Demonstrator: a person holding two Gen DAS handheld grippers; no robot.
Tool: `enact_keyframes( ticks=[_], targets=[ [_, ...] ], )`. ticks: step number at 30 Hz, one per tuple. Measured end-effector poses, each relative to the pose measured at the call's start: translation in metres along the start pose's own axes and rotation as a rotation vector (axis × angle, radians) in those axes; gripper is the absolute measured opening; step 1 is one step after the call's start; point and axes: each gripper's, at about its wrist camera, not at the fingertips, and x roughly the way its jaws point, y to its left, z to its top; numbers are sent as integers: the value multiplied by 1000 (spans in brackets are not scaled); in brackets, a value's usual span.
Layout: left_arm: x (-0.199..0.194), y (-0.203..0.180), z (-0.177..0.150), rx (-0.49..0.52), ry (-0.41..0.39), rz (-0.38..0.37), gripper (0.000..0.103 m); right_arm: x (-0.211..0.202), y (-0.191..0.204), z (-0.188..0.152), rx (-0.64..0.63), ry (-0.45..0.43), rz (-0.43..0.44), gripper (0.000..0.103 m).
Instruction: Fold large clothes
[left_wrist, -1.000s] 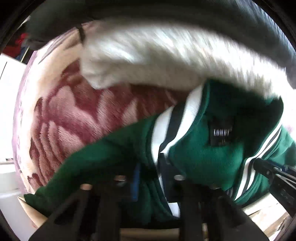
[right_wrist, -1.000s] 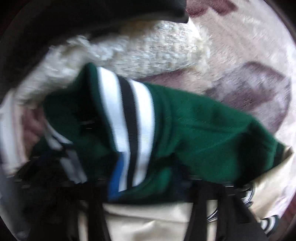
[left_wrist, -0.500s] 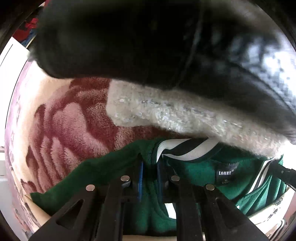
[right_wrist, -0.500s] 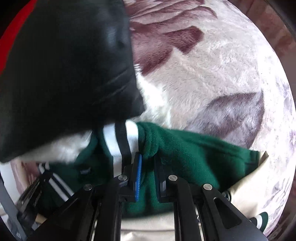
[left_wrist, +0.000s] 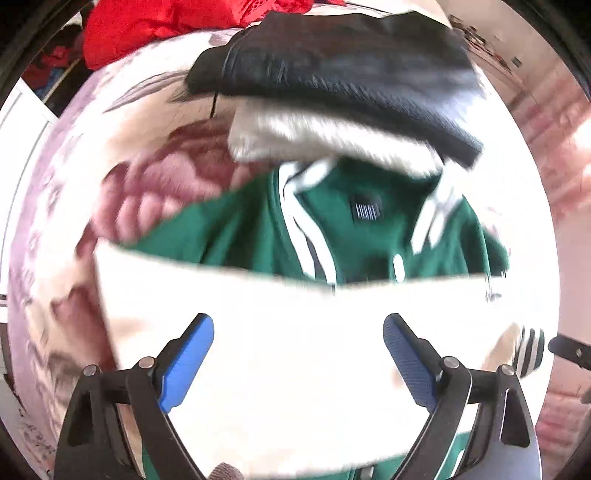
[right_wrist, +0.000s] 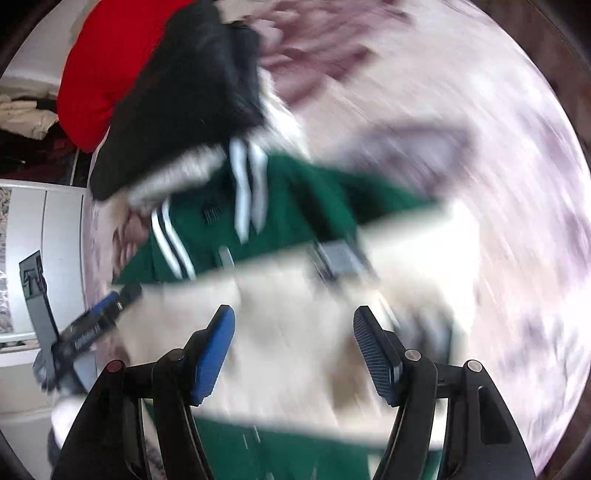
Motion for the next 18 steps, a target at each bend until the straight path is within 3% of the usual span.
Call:
enact_keyframes(
  ticks=[3, 5, 10, 13, 15, 16, 18],
  targets=[
    [-20, -16, -47, 2, 30, 28, 93, -13, -59, -80, 77, 63, -69, 69],
    [-27, -21, -97, -6, 84, 30, 93, -12, -107, -138, 156, 130, -127, 69],
    [-8, -30, -212, -6, 265, 64, 93, 7, -199, -266, 354, 283, -137, 69],
    [6, -36, -267, -6, 343, 36, 93, 10, -218, -320, 444, 305, -45, 69],
    [19, -45, -296, 47, 361, 73, 93, 13, -216, -343, 425, 314, 20, 69],
    [28, -48, -308, 75, 366, 90, 93, 18, -213, -355, 387, 323, 25, 69],
    [40, -52, -325, 108, 354, 99, 98, 32, -212, -379, 289, 342, -80, 69]
  ],
)
